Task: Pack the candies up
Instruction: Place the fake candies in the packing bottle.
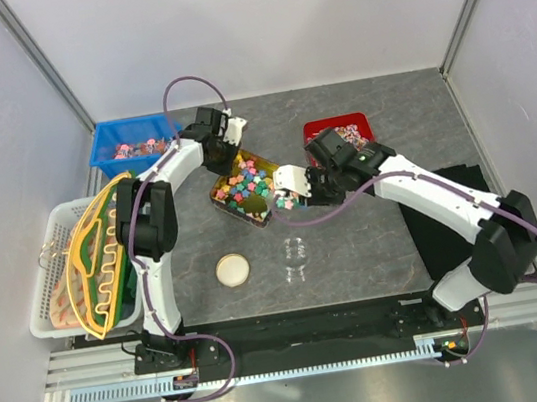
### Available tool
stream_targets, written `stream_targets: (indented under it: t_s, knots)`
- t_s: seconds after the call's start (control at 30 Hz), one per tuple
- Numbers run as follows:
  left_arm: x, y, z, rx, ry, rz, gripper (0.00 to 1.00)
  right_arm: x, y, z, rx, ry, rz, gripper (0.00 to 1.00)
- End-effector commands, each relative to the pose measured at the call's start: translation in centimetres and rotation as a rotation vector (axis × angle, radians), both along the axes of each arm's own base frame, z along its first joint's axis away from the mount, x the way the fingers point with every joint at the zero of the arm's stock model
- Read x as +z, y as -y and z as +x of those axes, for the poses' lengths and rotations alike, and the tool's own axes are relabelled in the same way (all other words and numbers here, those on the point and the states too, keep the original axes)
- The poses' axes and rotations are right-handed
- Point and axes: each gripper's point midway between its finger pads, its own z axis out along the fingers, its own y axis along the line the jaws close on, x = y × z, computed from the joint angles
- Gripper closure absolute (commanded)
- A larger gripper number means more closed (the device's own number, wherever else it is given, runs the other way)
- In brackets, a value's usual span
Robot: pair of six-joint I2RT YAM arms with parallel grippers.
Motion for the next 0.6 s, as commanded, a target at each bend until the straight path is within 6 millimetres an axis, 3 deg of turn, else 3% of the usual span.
stream_targets:
  t_s: [0.0,0.13,0.3,0.57]
  knots:
    - [2.1,0.9,1.4,0.012,0.037,-0.074,0.98,-0.1,3.6,-2.1,0.010,0.008,-0.119,1.00]
    - [1.2,1.1,1.0,0.007,0.010,-0.076,0.98,-1.0,5.1,-3.9,0.025,-0.015,-0.177,1.00]
    - [1.3,1.3,1.1,0.016,0.004,-0.088,0.98,-1.4,5.2,-6.4,0.068,-0.008,-0.221,1.00]
    - [2.0,1.2,1.1,0.020,0.017,-0.091,0.98,-2.0,5.2,-7.7,0.068,0.054,-0.329,1.00]
